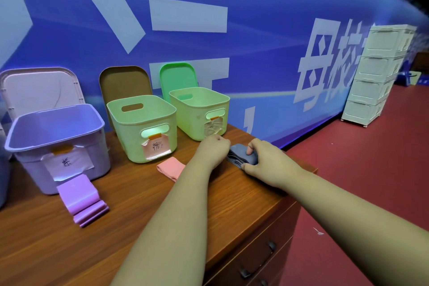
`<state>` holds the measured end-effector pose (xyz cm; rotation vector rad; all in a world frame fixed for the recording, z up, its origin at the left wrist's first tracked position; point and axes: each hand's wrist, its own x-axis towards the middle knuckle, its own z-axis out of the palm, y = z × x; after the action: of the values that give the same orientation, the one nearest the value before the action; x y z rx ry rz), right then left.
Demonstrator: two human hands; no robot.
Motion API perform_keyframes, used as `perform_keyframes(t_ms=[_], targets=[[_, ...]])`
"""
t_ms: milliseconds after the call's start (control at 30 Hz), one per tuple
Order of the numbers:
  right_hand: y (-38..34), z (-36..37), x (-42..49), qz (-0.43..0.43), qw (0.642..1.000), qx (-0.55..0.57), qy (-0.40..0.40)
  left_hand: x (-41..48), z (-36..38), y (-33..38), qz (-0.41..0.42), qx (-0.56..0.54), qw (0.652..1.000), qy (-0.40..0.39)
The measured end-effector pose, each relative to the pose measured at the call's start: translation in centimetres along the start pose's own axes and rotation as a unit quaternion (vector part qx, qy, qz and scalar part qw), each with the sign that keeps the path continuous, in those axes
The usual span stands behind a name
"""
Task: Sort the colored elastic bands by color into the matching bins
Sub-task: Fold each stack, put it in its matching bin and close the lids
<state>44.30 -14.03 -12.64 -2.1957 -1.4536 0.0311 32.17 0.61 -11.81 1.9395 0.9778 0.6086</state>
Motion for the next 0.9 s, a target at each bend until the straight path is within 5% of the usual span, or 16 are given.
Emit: perform_keyframes(t_ms=[333,500,667,900], targets=[[1.6,2.3,-1.2,-0.020,0.994,0.055,0.095,0.7,1.7,-0.7,0.015,0.059,0.998,-0.002],[2.3,2.8,-1.1,-0.019,0.995,0.048,0.088,2.5,0.9,0.2,-0.038,0.075,0.993,-0.080],[2.5,2.4,-0.9,0.011,0.981,0.163,0.108,3.3,0.3,1.7,-0.063,0.103,0.981,-0.153],[2.9,0.7,-0.3,0.106,0.981,0.153,-0.055,2.5,-2.3,4.2,-0.042,0.114,0.967,-0.223]])
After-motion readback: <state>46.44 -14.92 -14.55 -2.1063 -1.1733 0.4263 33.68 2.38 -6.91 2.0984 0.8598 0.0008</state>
